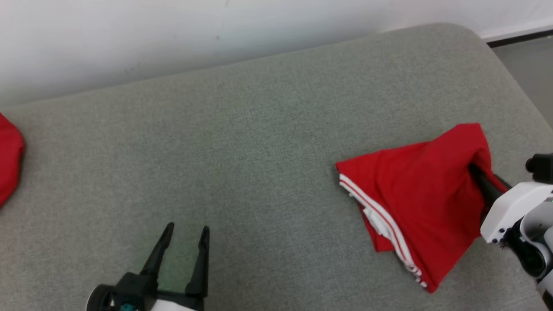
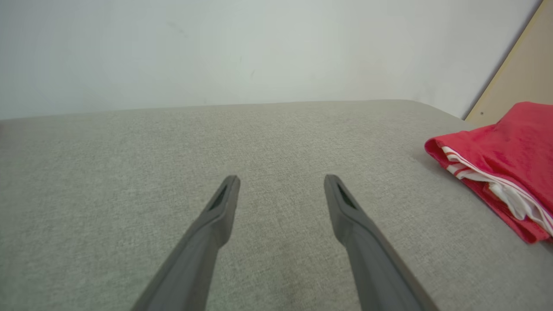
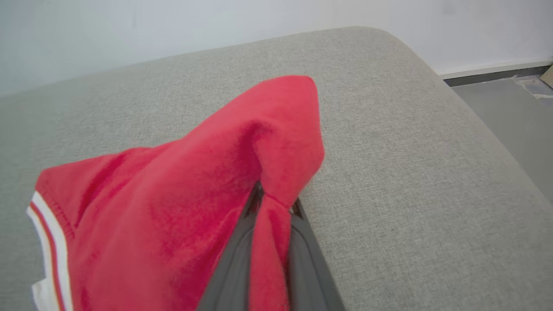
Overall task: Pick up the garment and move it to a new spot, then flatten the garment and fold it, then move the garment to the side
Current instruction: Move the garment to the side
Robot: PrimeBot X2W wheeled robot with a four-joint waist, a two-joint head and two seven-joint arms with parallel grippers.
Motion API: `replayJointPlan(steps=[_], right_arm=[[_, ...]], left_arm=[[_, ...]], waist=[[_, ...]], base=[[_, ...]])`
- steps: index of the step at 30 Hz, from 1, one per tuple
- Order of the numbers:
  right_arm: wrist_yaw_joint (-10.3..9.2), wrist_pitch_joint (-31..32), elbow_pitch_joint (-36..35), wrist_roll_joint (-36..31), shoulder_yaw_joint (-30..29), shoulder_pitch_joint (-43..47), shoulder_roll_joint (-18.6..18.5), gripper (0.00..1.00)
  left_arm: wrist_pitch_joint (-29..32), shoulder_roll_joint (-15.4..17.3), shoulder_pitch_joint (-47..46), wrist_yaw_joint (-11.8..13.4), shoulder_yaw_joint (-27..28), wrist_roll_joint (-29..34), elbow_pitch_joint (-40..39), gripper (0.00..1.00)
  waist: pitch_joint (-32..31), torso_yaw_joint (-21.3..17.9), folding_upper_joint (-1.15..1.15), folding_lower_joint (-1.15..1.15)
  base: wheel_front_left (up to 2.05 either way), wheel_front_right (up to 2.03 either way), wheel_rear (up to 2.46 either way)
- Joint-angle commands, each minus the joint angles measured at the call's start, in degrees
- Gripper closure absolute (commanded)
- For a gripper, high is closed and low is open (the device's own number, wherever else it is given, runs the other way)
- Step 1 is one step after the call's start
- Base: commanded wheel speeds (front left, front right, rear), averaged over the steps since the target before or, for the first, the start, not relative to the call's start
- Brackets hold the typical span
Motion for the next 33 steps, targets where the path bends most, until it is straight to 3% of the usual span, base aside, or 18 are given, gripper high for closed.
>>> replayJointPlan(steps=[1, 8, 14, 22, 23, 24, 25, 33], right_arm=[[-0.02, -1.7, 1.7, -1.0, -0.3, -2.6, -0.9, 1.00], [-0.03, -5.5, 8.1, -3.1, -2.0, -9.6, -4.0, 1.00], [-0.06, -7.8, 17.1, -5.4, -6.1, -17.0, -8.8, 1.00], [-0.07, -10.1, 28.8, -9.2, -10.1, -23.3, -12.0, 1.00], [-0.07, -10.4, 30.4, -10.0, -10.4, -24.1, -12.4, 0.85], [-0.07, -11.0, 32.0, -11.1, -10.5, -24.9, -12.7, 0.47], [-0.07, -11.7, 33.3, -12.2, -10.5, -25.5, -12.7, 0.00], [-0.06, -18.4, 37.0, -19.2, -13.3, -28.6, -11.9, 0.00]], left_arm=[[0.0, 0.6, -1.6, -0.5, -0.6, 1.0, -0.4, 0.00], [0.0, 2.1, -6.3, -1.8, -3.2, 2.7, -0.6, 0.00], [0.0, 3.8, -9.8, -2.2, -3.8, 3.2, -2.0, 0.00], [0.0, 3.8, -10.4, -2.1, -4.8, 3.2, -2.4, 0.00], [0.0, 3.7, -10.4, -2.0, -4.9, 3.1, -2.3, 0.00], [0.0, 3.7, -10.5, -1.9, -5.0, 3.1, -2.2, 0.00], [0.0, 3.6, -10.5, -1.8, -5.0, 3.0, -2.1, 0.00], [0.0, 3.0, -10.3, -1.0, -4.6, 2.0, -1.6, 0.00]], waist=[[2.5, 0.6, 0.00, 0.00], [8.3, 3.8, 0.00, 0.00], [13.2, 7.3, 0.00, 0.00], [15.6, 9.1, 0.00, 0.00], [15.7, 9.1, 0.00, 0.00], [15.8, 9.1, 0.00, 0.00], [15.9, 9.1, 0.00, 0.00], [14.5, 8.3, 0.00, 0.00]], base=[[0.00, 0.00, 0.00], [0.00, 0.00, 0.00], [0.00, 0.00, 0.00], [0.00, 0.00, 0.00], [0.00, 0.00, 0.00], [0.00, 0.00, 0.00], [0.00, 0.00, 0.00], [0.00, 0.00, 0.00]])
